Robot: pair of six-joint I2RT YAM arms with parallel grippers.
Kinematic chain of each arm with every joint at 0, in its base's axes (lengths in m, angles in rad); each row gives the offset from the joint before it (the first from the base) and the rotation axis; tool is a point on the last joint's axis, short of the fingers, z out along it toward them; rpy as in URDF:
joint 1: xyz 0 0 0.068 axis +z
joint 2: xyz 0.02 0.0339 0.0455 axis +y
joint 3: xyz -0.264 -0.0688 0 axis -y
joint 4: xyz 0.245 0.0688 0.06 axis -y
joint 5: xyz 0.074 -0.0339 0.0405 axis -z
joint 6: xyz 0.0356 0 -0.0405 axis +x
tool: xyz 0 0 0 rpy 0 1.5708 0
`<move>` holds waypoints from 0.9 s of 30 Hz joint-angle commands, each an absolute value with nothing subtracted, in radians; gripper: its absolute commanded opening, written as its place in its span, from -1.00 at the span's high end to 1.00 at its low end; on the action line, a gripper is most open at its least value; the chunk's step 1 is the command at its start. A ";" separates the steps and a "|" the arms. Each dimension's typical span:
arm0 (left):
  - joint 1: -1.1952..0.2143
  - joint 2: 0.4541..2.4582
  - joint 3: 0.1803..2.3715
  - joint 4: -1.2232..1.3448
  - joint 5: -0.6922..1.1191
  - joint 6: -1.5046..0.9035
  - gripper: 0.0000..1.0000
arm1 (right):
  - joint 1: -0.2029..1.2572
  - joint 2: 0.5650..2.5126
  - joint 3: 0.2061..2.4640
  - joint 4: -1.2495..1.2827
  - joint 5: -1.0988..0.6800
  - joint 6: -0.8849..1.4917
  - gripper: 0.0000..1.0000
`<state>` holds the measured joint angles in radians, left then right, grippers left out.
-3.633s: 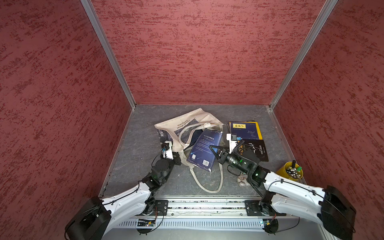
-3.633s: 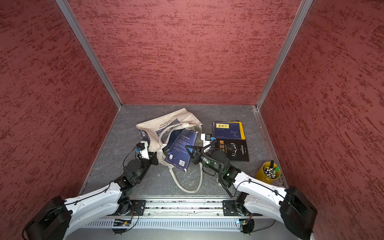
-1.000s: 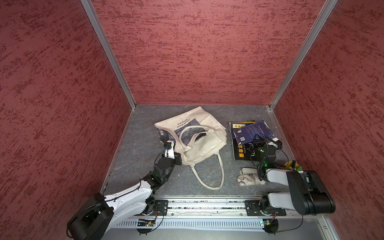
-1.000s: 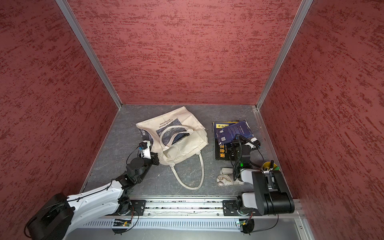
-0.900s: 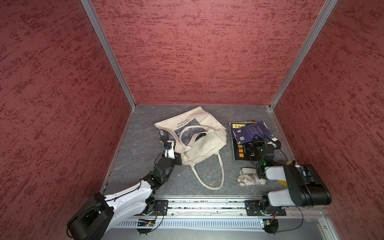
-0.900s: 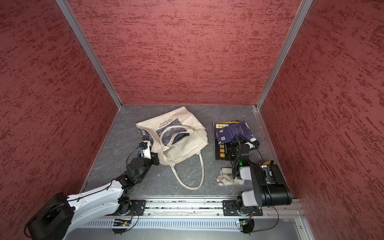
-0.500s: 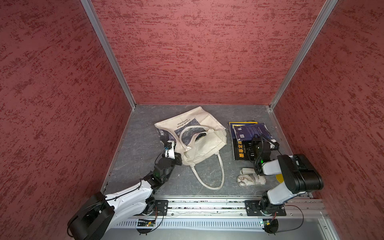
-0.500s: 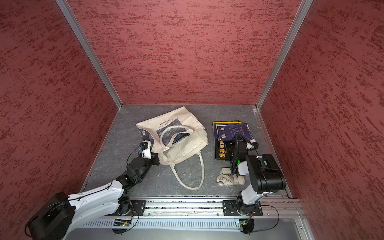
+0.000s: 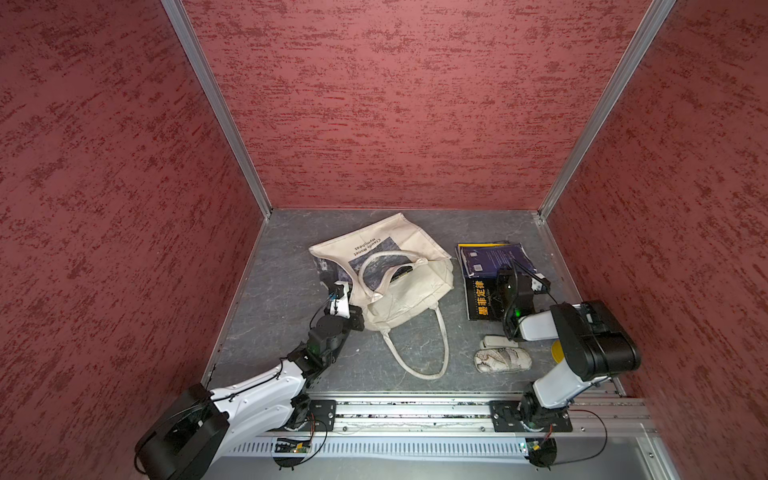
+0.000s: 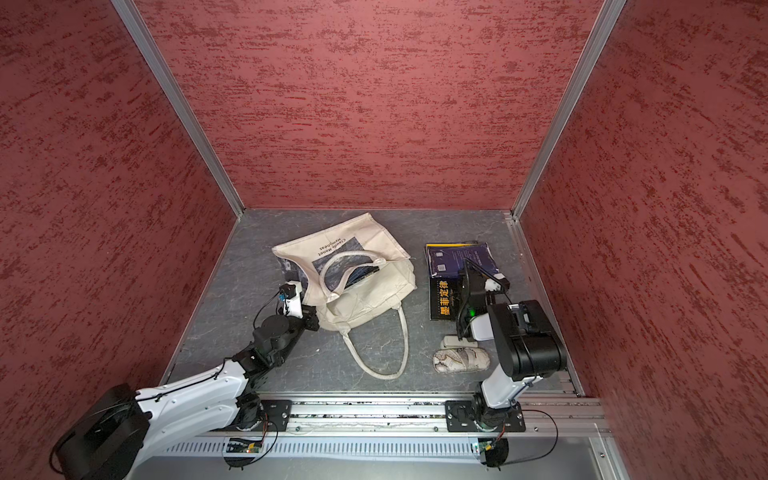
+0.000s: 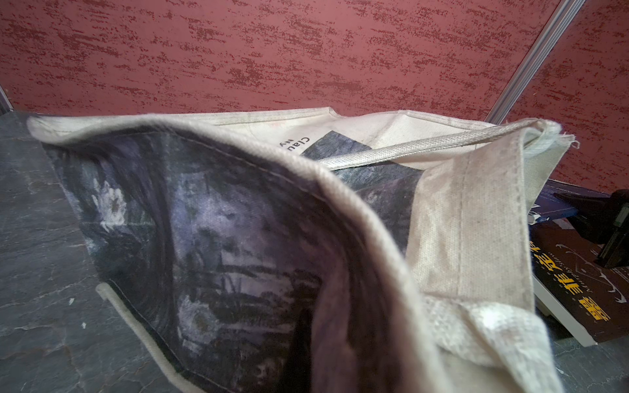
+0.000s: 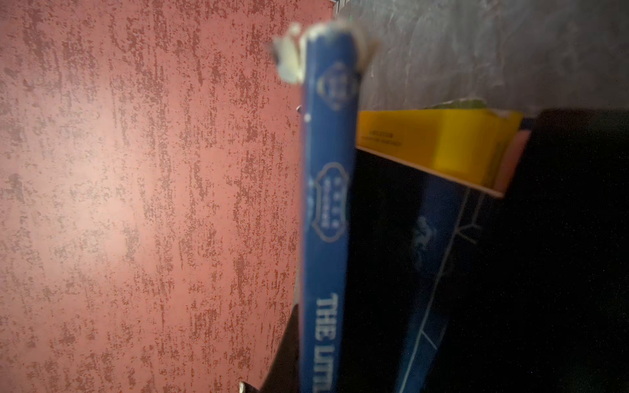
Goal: Take out the books from the canvas bag
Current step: Place the book on the book.
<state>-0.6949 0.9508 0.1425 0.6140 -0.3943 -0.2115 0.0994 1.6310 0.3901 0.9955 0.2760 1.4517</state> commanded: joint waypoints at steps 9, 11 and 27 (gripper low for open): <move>-0.689 0.952 0.157 0.595 -0.387 -0.199 0.94 | 0.104 1.536 0.417 0.853 0.135 1.440 -0.38; -0.688 0.951 0.157 0.597 -0.386 -0.199 0.94 | 0.104 1.514 0.407 0.835 0.116 1.450 -0.69; -0.688 0.910 0.142 0.610 -0.362 -0.201 0.94 | 0.103 1.309 0.412 0.551 -0.021 1.358 -0.98</move>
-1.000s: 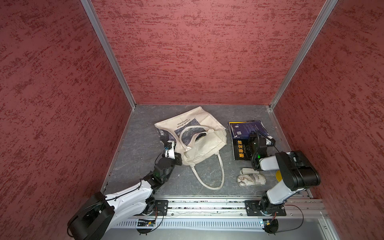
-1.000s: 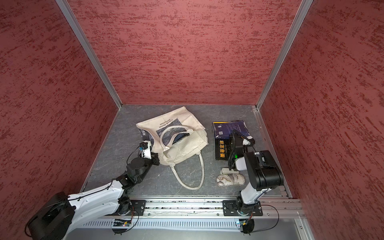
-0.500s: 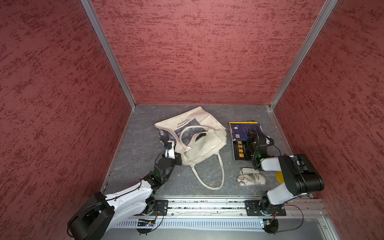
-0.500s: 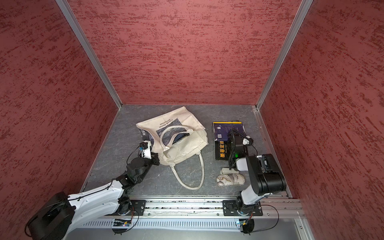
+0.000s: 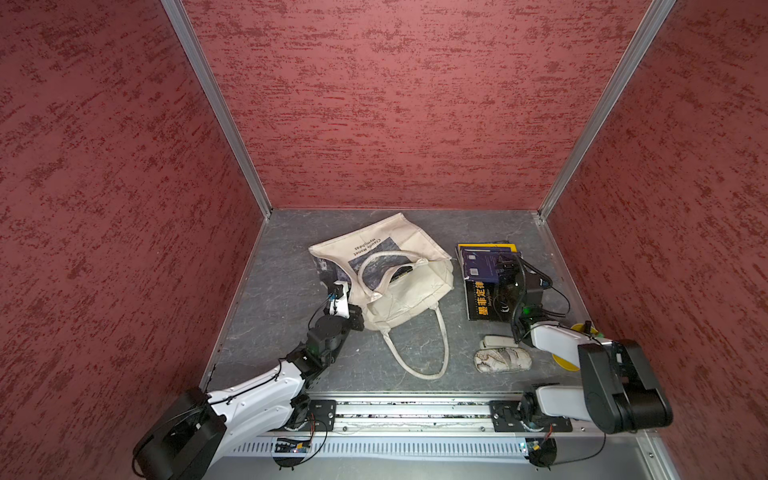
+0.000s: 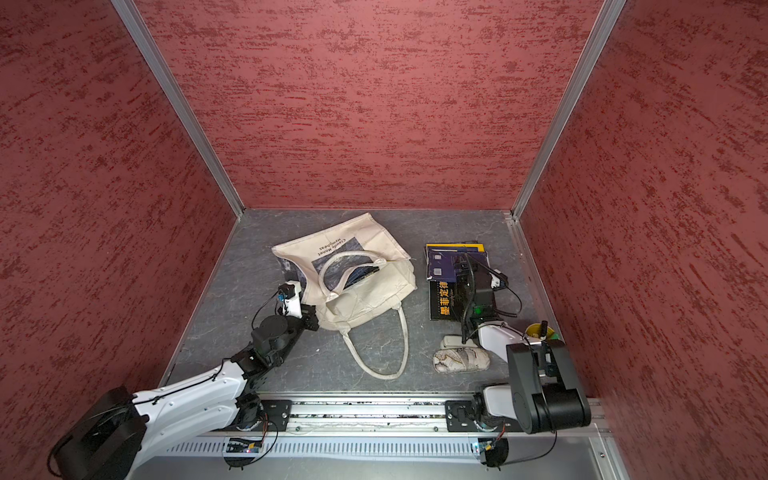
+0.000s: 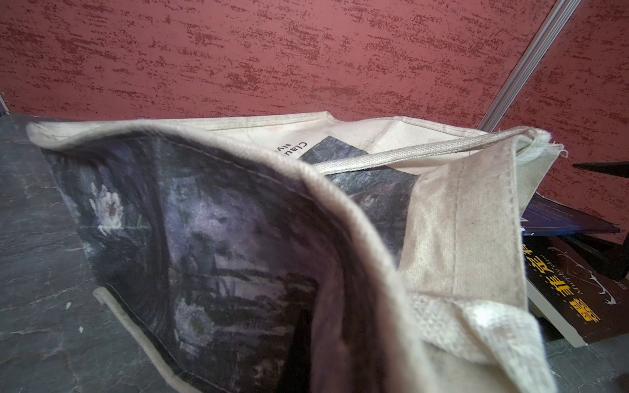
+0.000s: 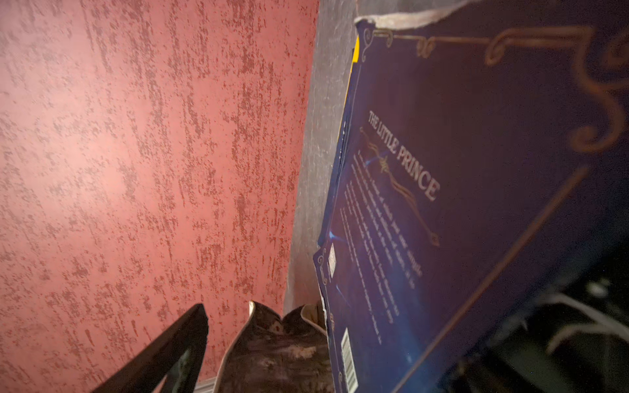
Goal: Take out the books from the canvas bag
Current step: Place the book on the book.
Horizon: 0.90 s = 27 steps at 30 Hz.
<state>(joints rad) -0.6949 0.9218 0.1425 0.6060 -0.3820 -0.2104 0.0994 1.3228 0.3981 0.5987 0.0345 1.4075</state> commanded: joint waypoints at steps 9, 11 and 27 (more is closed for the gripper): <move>-0.690 0.907 0.138 0.612 -0.357 -0.200 0.94 | 0.072 1.412 0.507 0.508 -0.088 1.304 -0.97; -0.690 0.903 0.139 0.611 -0.356 -0.200 0.94 | 0.068 1.422 0.511 0.501 -0.095 1.316 -0.97; -0.690 0.904 0.140 0.610 -0.350 -0.198 0.94 | 0.018 1.250 0.586 0.087 -0.131 1.270 -0.97</move>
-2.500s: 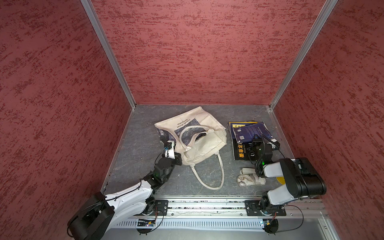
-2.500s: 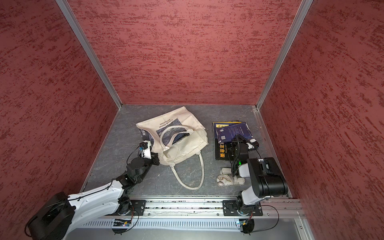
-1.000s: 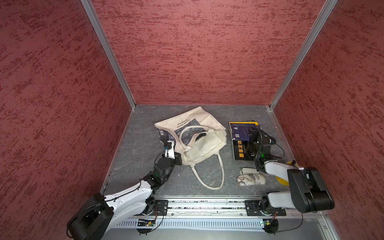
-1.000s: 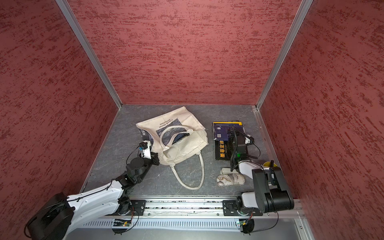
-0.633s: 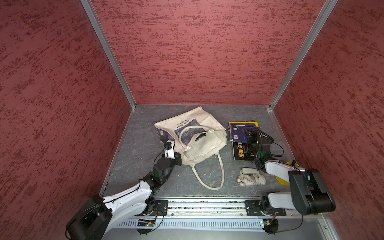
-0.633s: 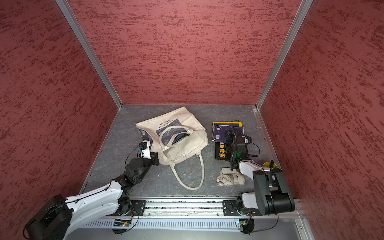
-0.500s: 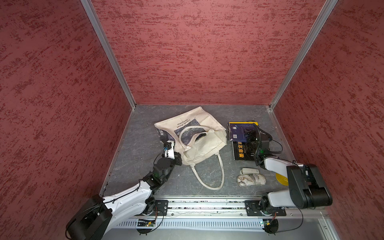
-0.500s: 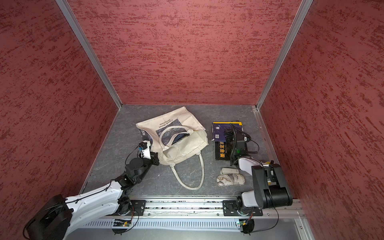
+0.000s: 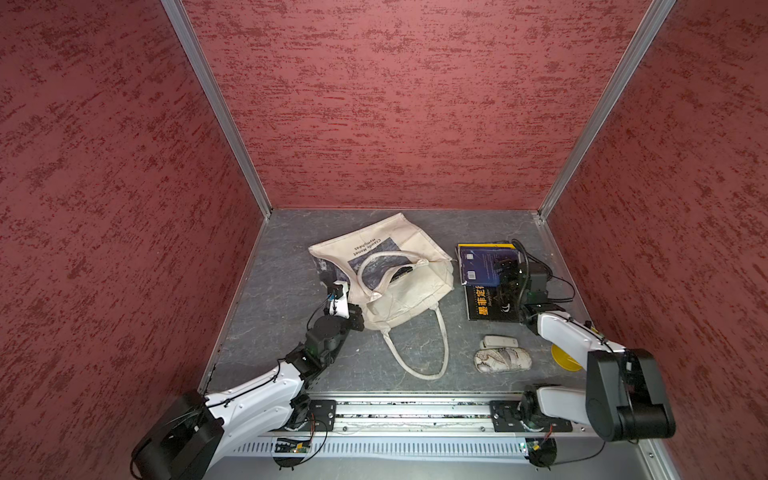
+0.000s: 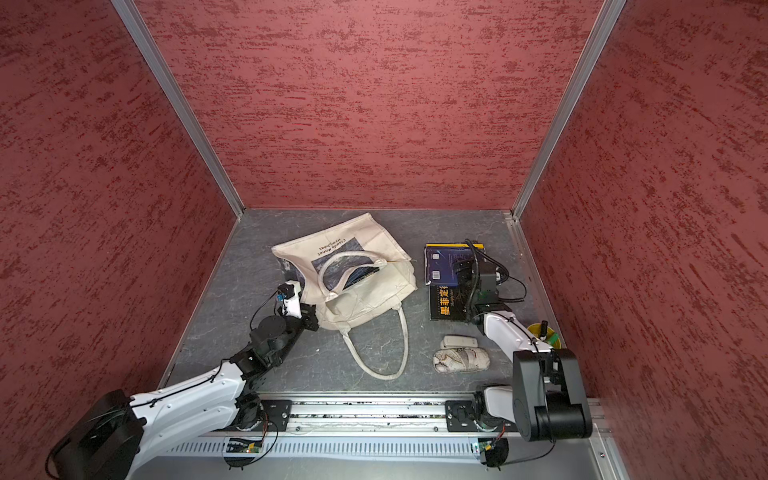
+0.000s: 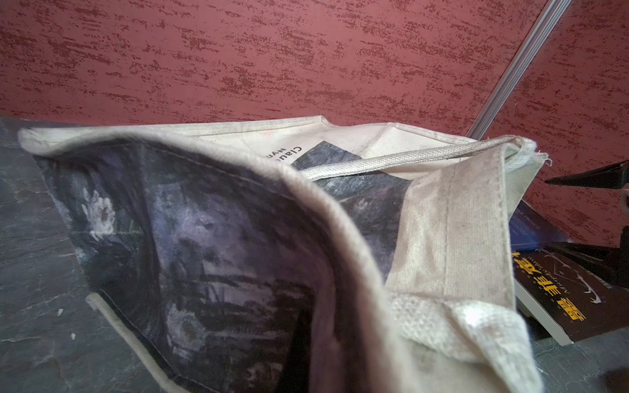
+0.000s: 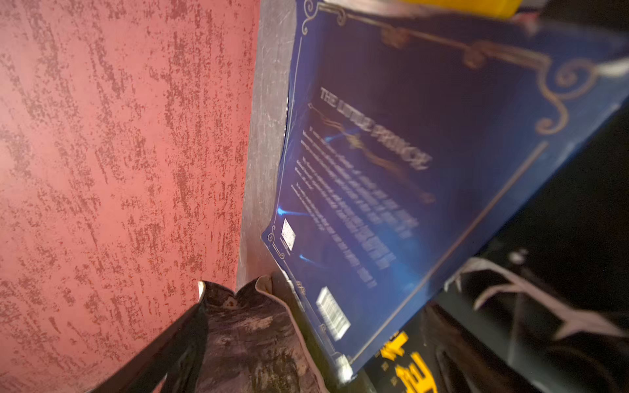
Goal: Take out the books from the canvas bag
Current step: Place the book on the book.
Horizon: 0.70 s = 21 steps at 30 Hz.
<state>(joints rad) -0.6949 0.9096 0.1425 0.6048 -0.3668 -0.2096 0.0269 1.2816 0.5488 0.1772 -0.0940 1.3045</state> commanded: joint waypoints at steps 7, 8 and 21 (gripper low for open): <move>-0.689 0.898 0.133 0.623 -0.335 -0.199 0.94 | 0.022 1.080 0.531 0.132 -0.223 1.138 -0.97; -0.690 0.897 0.130 0.631 -0.333 -0.202 0.94 | 0.028 1.046 0.516 0.151 -0.233 1.104 -0.97; -0.724 0.768 0.168 0.501 -0.355 -0.288 0.90 | 0.437 0.892 0.381 0.360 -0.074 1.024 -0.98</move>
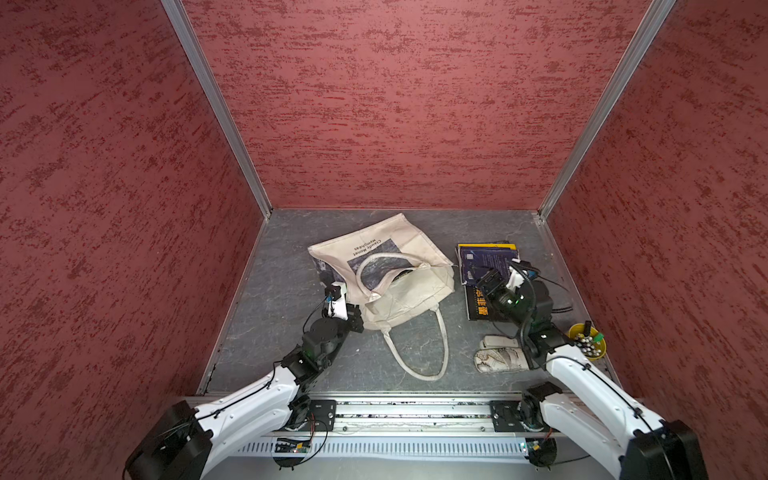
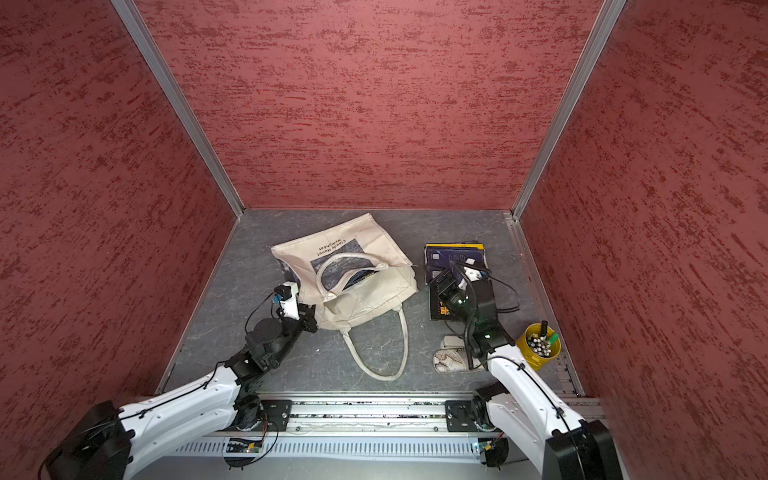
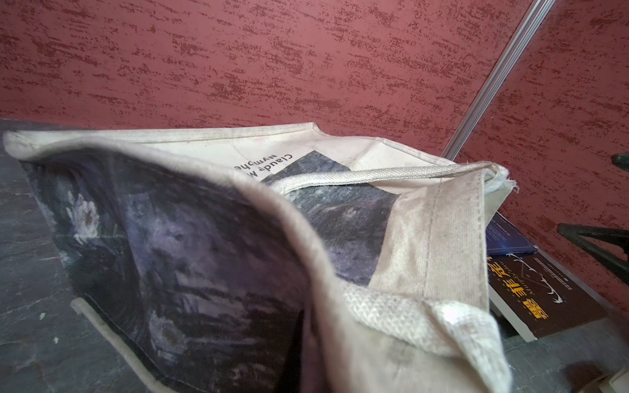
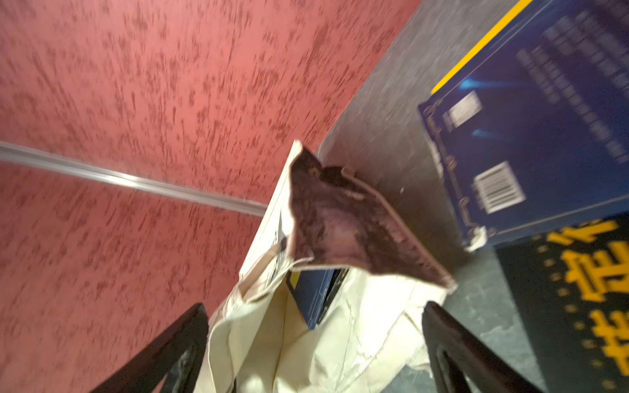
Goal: Take out the books from the canvas bag
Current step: Place the book on the book, then adjust the canvas bag at the center of the board.
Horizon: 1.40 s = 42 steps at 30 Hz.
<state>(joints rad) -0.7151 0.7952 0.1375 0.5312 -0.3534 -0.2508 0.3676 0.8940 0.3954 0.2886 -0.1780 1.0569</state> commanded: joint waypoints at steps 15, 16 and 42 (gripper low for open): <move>-0.722 0.770 0.206 0.491 -0.339 -0.336 1.00 | 0.902 1.078 0.249 0.744 0.205 1.059 -0.97; -0.720 0.757 0.206 0.486 -0.354 -0.339 1.00 | 0.913 1.115 0.245 0.788 0.201 1.074 -0.96; -0.877 0.501 0.356 -0.206 -0.623 -0.417 -0.99 | 0.990 1.459 0.266 1.071 0.328 1.033 -0.91</move>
